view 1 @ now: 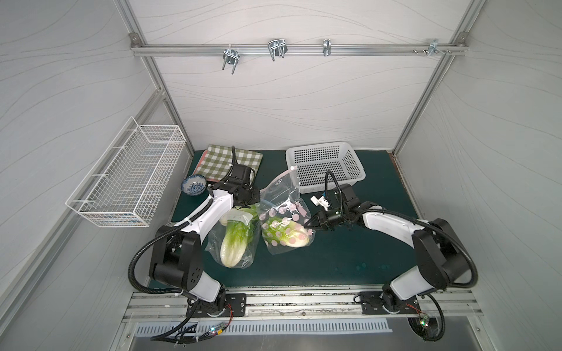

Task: Put the chinese cabbages into a zipper bag and zip it
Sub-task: Place the zipper food storage bag at the center of the board.

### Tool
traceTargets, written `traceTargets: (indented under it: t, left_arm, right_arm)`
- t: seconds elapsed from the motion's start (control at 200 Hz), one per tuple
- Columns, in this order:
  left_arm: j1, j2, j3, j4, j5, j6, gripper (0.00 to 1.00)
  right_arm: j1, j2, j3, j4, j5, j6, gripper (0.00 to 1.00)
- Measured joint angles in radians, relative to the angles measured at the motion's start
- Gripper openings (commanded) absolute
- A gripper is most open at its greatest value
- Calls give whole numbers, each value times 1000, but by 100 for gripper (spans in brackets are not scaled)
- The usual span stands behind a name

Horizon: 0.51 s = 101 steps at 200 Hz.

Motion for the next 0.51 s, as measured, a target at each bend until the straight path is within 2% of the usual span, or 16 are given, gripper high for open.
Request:
traceTargets:
  t: [0.085,0.14,0.19,0.22,0.305,0.425,0.505]
  left_arm:
    - [-3,-5,-4,-27,1,-9,18]
    - [-5,-4,-4,-37,0,-6,29]
    - [-6,-4,0,-49,0,-16,35]
    - [-6,-3,6,-60,0,-15,38]
    - [-6,-5,37,-95,-8,-4,45]
    - [-5,-39,67,-107,-19,3,47]
    - [-6,-89,68,-118,-17,3,48]
  right_arm:
    - [-16,-63,-31,-49,-43,18,2]
    - [-29,-71,-25,-86,-49,11,18]
    - [-37,-60,-8,-145,-26,-10,37]
    - [-43,-48,13,-200,16,-32,44]
    - [-55,-38,65,-340,177,-97,53]
    - [-58,-109,139,-497,446,-183,56]
    - [-51,-164,201,-557,575,-237,58]
